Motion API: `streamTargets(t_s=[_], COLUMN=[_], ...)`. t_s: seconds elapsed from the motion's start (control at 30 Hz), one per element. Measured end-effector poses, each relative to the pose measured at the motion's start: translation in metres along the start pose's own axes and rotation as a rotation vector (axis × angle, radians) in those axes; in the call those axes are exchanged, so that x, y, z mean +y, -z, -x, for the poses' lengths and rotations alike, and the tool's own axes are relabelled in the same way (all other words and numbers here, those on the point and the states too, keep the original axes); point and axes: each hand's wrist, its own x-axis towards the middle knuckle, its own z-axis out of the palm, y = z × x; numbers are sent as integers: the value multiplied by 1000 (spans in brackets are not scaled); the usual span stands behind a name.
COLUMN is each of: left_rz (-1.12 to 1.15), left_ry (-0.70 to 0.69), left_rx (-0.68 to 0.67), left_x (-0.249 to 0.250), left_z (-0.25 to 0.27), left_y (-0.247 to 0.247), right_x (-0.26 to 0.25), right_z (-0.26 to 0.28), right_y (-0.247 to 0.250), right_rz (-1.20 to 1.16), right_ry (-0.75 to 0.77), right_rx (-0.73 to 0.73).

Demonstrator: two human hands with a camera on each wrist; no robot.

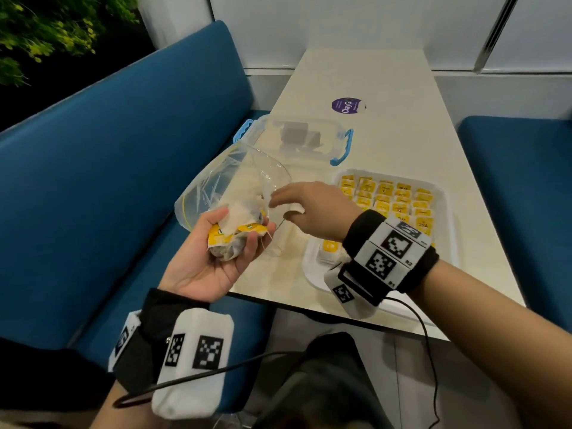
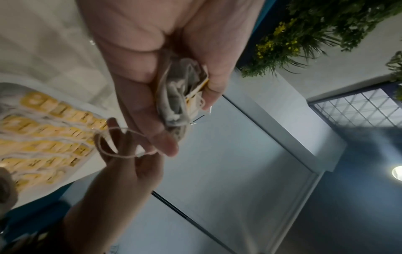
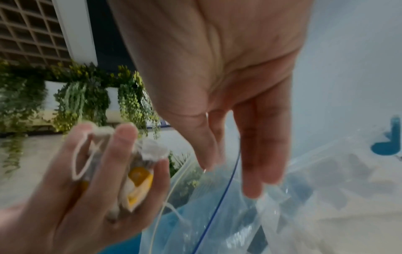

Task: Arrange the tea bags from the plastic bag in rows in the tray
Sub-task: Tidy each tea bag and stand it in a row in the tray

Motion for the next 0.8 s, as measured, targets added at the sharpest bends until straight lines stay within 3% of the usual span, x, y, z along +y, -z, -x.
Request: streamTargets(t_s=[0.2,0.3,0.47,0.57,0.8], left_rz=[99,63,62,33,19], left_ry=[57,79,155,218,214], left_rx=[-73,-99,-100,-83,-27], left_x=[-15,-27,-50,-63,-91], left_z=[-4,-8,-23,-37,-58], left_y=[-8,-20,-36,-38,-36], right_x=[-6,-9,-1,5,21], right_z=[36,55,72,78,88], right_y=[20,29,33,36,28], right_rz=[-345,-396,-252,-209,-148], right_ry=[26,94,141,104,-59], right_rx=[329,428,353,310,141])
